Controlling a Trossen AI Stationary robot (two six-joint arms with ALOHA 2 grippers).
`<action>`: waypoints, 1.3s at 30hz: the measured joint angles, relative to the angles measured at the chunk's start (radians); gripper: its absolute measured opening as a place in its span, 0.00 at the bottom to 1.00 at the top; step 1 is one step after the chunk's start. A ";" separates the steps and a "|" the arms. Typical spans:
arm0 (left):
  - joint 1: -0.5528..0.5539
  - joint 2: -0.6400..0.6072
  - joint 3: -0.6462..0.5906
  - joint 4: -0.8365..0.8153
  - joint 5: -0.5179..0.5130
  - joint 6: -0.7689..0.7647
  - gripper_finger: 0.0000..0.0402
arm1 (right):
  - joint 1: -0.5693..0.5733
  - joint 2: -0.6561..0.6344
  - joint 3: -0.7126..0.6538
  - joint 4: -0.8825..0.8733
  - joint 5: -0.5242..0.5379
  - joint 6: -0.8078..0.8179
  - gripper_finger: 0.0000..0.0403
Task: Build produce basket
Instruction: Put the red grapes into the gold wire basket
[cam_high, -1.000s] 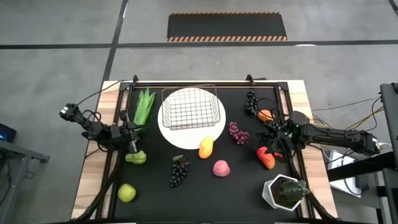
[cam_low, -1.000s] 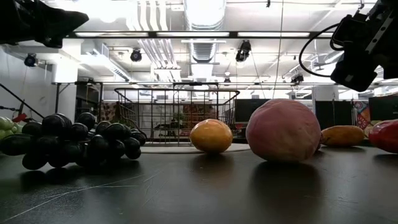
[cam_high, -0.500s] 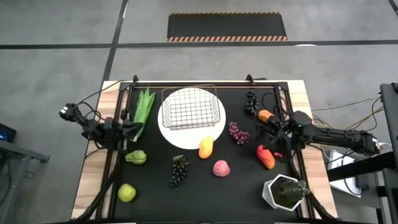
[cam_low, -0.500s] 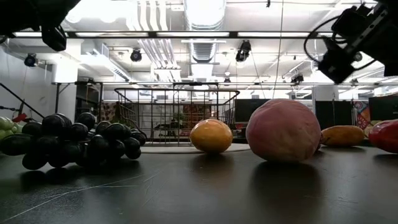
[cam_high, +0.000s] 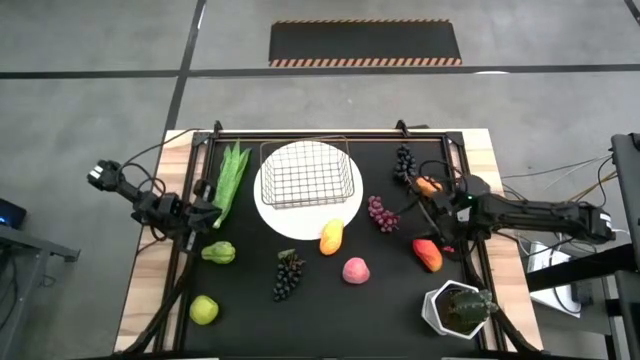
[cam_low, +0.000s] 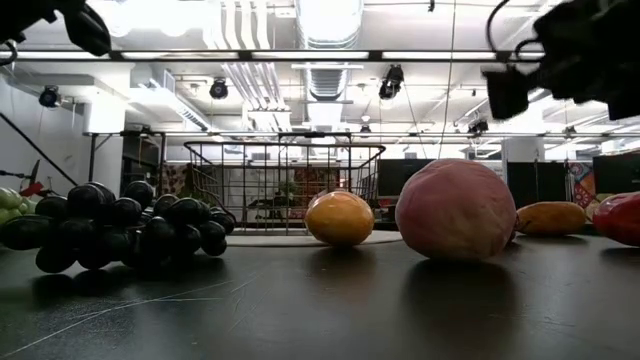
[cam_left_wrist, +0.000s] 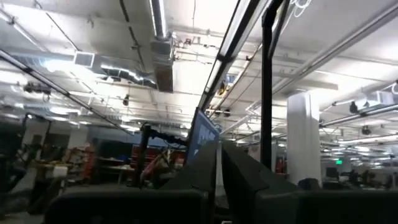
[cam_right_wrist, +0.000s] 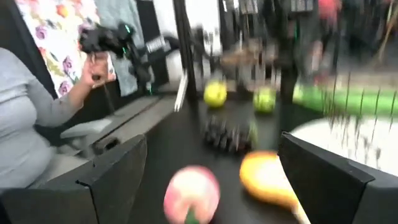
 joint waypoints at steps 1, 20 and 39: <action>0.000 0.006 0.000 0.005 0.000 0.021 0.02 | 0.000 0.001 0.001 -0.051 -0.001 0.042 0.87; 0.000 0.009 0.000 0.064 -0.010 0.199 0.02 | 0.000 0.018 0.005 -0.271 0.072 0.169 0.87; 0.000 0.010 0.000 0.063 -0.050 0.279 0.02 | 0.000 0.024 0.041 0.055 0.465 0.279 0.87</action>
